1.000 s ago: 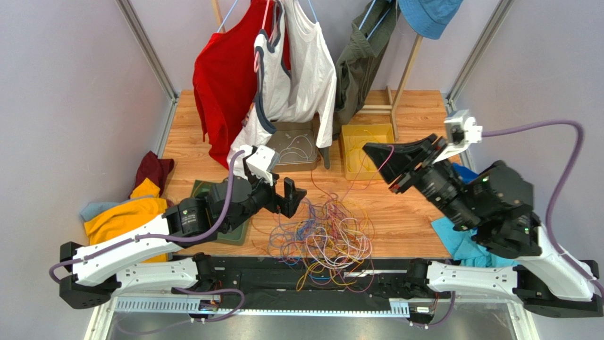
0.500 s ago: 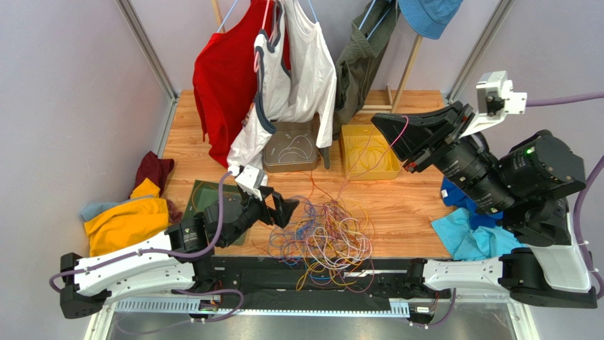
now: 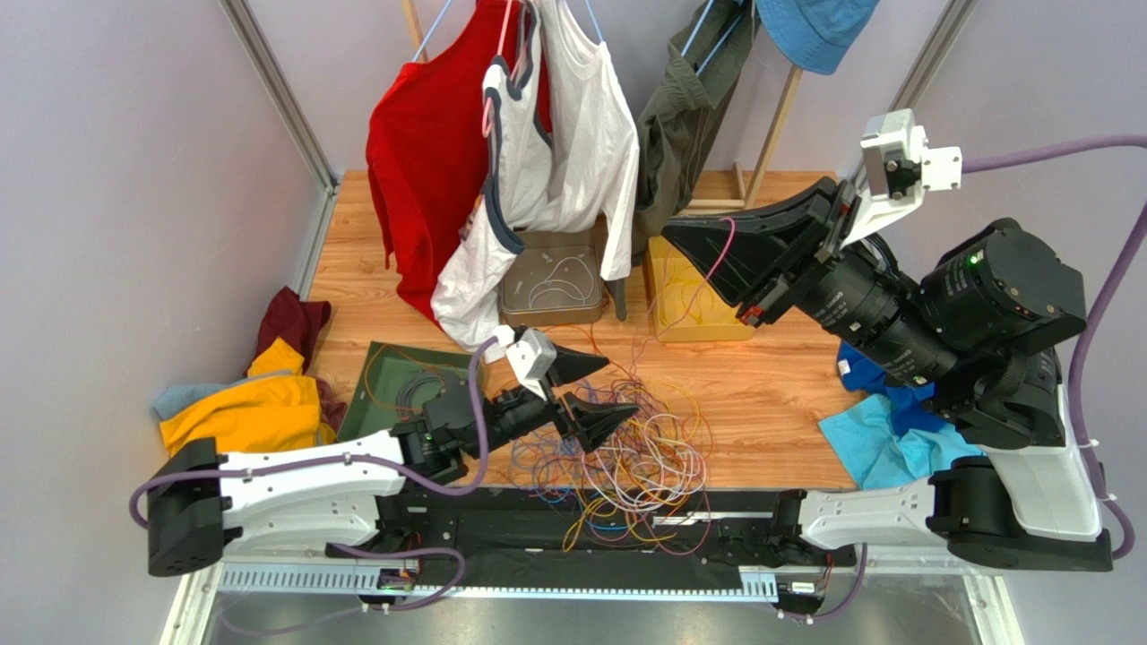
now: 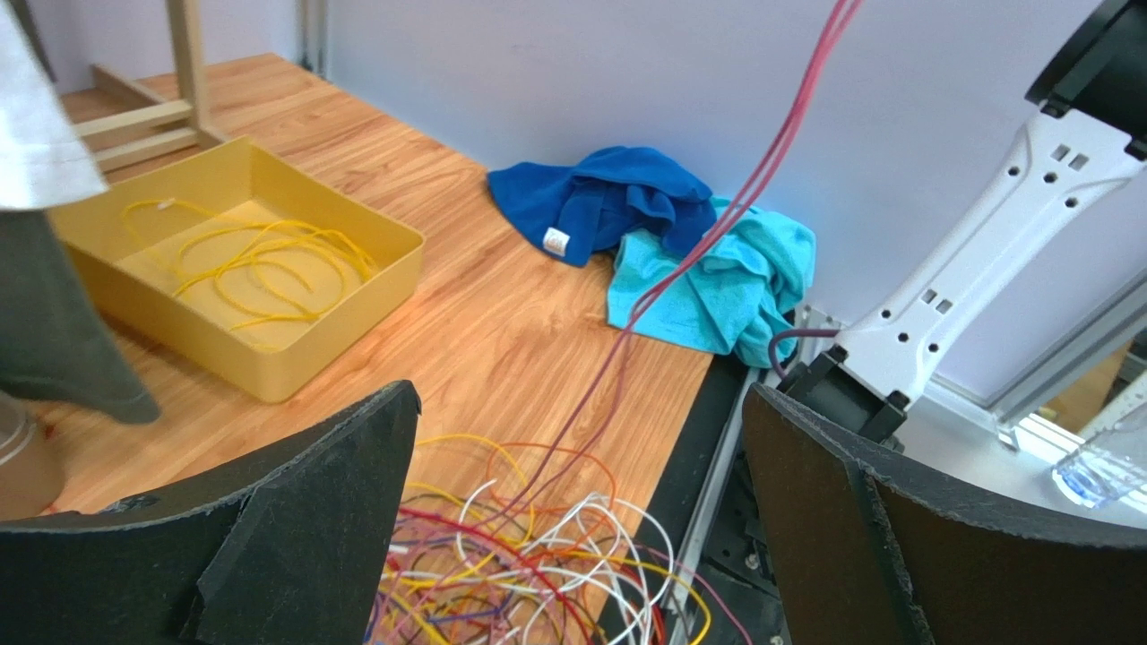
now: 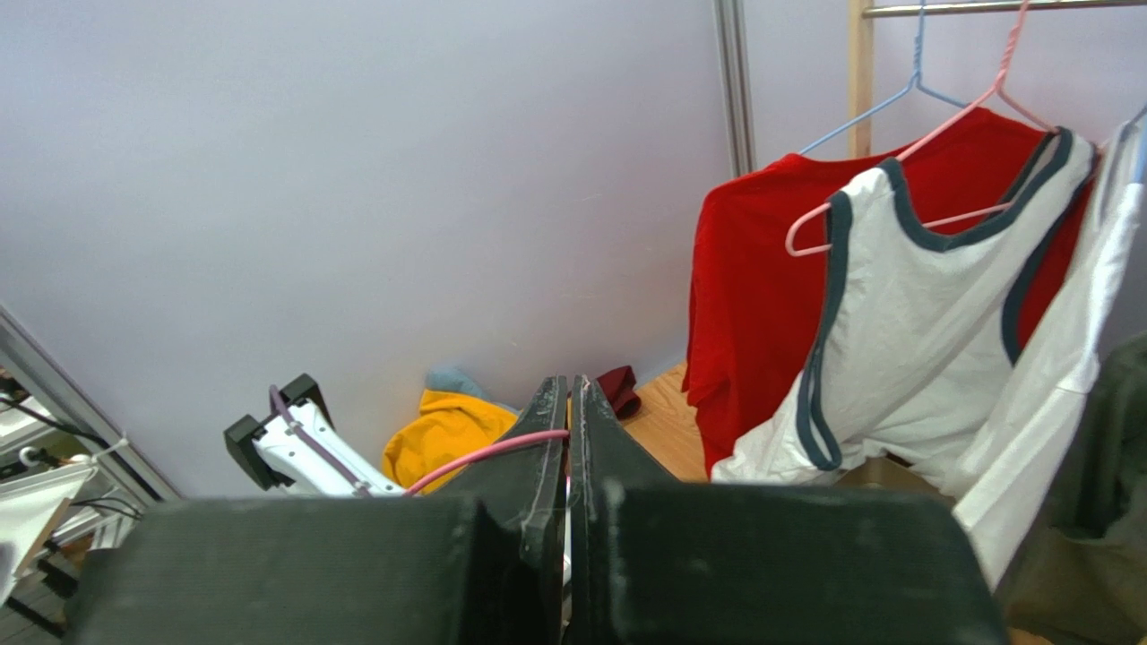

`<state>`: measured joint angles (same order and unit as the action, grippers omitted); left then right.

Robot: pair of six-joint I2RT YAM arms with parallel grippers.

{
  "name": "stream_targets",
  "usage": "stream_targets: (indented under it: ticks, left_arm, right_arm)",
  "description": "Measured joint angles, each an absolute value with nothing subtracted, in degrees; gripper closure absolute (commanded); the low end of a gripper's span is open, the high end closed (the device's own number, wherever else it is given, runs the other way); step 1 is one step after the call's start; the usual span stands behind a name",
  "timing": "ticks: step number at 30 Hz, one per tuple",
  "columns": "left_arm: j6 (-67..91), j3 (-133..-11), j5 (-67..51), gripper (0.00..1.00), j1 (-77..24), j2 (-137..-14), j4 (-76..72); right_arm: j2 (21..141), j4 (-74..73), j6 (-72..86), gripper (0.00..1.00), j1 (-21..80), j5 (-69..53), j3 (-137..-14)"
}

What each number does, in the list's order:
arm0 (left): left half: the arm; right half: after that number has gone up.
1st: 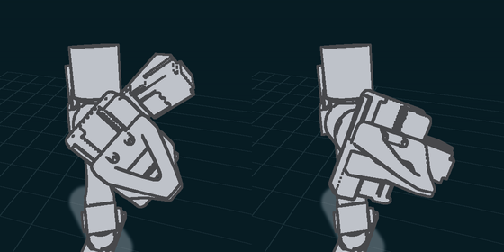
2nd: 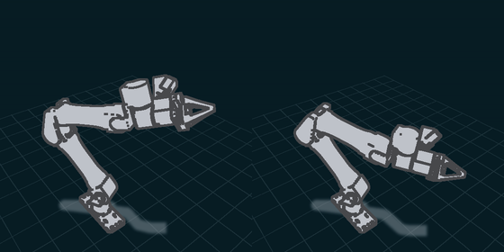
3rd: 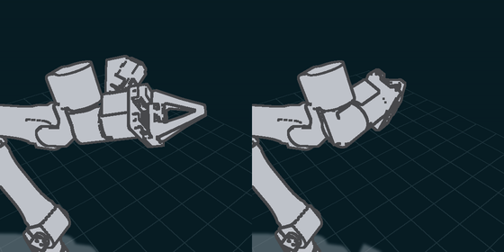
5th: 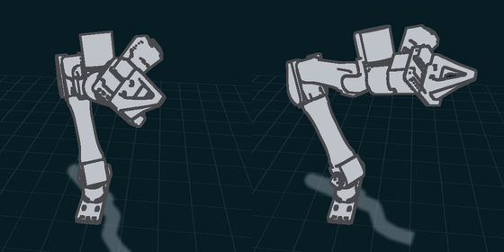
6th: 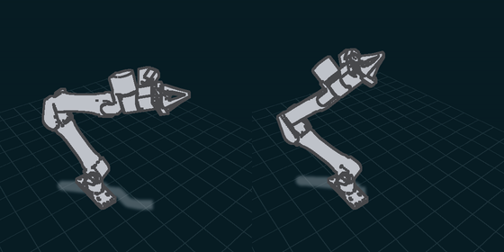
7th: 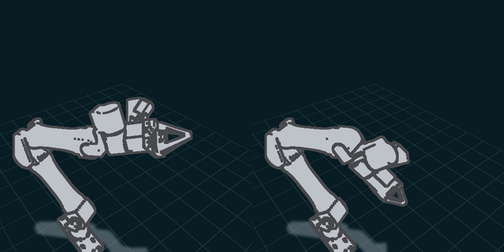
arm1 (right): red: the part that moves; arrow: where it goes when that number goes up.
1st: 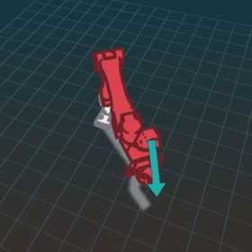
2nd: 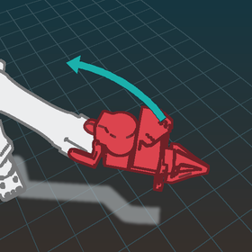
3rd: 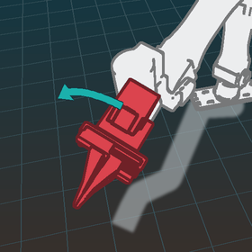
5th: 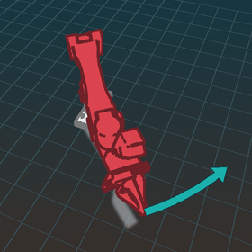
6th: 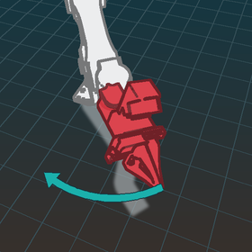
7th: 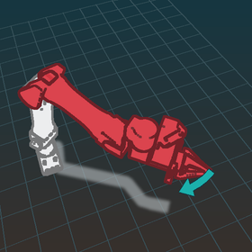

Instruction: Untangle the cables

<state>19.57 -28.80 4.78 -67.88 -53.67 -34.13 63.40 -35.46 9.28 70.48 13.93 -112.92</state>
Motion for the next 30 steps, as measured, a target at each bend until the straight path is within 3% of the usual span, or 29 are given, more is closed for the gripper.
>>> stream_targets:
  ticks: [5, 8, 9, 10, 11, 17, 20, 21, 24, 30]
  left_arm:
    - [18.94, -30.35, 1.80, 0.01, -67.85, -60.16, -40.86]
    - [18.31, -32.05, 0.71, 0.23, -67.88, -62.39, -43.55]
    - [17.87, -32.58, 0.45, 0.50, -67.88, -63.00, -44.27]
    - [17.54, -32.91, 0.32, 0.70, -67.88, -63.40, -44.86]
    - [16.95, -33.21, 0.25, 1.00, -67.88, -63.75, -45.23]
    - [14.55, -35.57, 1.80, 1.00, -67.88, -63.13, -42.06]
    - [13.56, -39.29, 3.62, 1.00, -67.85, -60.36, -35.57]
    - [13.41, -41.54, 4.27, 1.00, -67.85, -59.42, -32.56]
    - [13.06, -51.77, 7.55, 1.00, -67.85, -56.97, -21.43]
    - [12.60, -70.43, 13.96, 1.00, -67.85, -54.02, -4.95]
  right_arm:
    - [66.35, -38.15, 11.35, 1.00, 70.48, 11.79, -117.56]
    - [66.65, -38.94, 12.25, 1.00, 70.48, 11.00, -118.80]
    - [66.52, -39.09, 12.49, 1.00, 70.48, 10.83, -118.91]
    - [66.26, -39.22, 12.69, 1.00, 70.48, 10.72, -118.91]
    - [66.08, -39.33, 12.84, 1.00, 70.48, 10.63, -118.87]
    - [61.54, -38.46, 13.47, 1.00, 70.48, 10.63, -113.67]
    - [57.56, -38.13, 13.78, 0.55, 70.48, 11.27, -108.27]
    - [56.34, -37.67, 14.17, 0.34, 70.48, 11.49, -106.59]
    - [52.29, -36.86, 14.85, 0.22, 70.48, 12.03, -101.16]
    - [41.87, -33.61, 17.10, 0.16, 70.48, 15.07, -82.63]
